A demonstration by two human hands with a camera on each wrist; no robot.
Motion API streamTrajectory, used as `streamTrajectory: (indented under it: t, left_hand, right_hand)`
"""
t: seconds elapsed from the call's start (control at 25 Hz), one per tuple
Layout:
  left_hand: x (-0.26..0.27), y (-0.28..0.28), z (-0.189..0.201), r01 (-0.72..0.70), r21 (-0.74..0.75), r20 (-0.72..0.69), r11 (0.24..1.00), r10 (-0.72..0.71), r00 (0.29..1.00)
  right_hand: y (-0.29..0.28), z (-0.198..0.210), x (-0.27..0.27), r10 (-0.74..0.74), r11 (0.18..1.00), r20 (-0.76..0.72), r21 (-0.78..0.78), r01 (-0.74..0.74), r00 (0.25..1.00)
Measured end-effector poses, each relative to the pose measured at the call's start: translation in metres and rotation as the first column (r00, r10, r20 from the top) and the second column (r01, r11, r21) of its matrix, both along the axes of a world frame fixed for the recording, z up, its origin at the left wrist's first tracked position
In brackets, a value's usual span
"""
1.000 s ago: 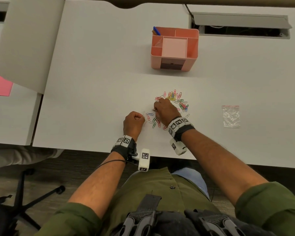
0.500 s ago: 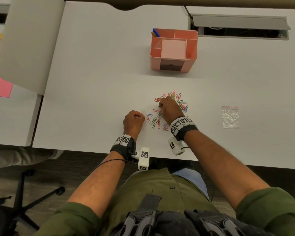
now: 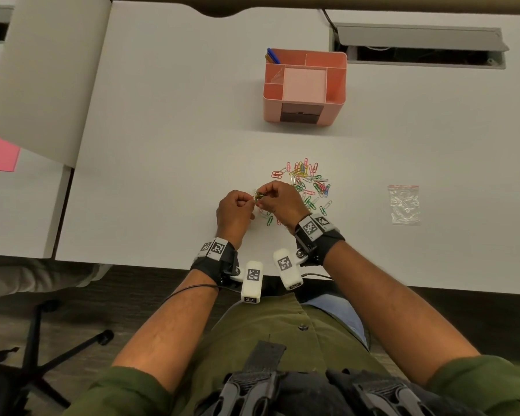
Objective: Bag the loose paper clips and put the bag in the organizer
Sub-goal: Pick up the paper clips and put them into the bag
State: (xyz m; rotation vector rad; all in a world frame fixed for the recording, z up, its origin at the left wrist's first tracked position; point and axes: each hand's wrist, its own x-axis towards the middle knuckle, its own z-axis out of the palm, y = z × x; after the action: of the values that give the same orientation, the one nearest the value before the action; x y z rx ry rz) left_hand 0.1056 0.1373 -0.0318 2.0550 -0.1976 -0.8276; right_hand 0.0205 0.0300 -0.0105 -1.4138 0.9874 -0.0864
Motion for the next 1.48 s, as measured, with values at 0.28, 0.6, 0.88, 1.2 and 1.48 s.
streamTrajectory:
  t: [0.28,0.6,0.88,1.2,1.48]
  left_hand:
    - [-0.001,0.008,0.007,-0.035,-0.052,-0.010,0.998,0.034,0.999]
    - [-0.009,0.011,0.011,-0.020,-0.064,0.007,0.998,0.021,1.000]
    - [-0.012,0.008,0.014,0.033,-0.045,0.086,0.998,-0.029,0.996]
    - [-0.013,0.008,0.016,0.019,-0.056,0.053,0.998,-0.016,0.998]
    - [-0.011,0.008,0.016,-0.007,-0.096,0.013,0.995,0.008,1.000]
  right_hand:
    - [0.002,0.005,-0.001,0.274,0.889,-0.169,-0.332,-0.317,0.947]
    - [-0.003,0.007,-0.001,0.286,0.862,-0.256,-0.352,-0.364,0.924]
    - [-0.002,0.010,-0.008,0.072,0.997,-0.088,0.035,-0.070,0.994]
    - [0.000,0.010,-0.009,0.108,0.989,-0.104,-0.094,-0.118,0.989]
    - [0.006,0.010,-0.007,0.018,1.000,-0.100,0.002,-0.018,0.995]
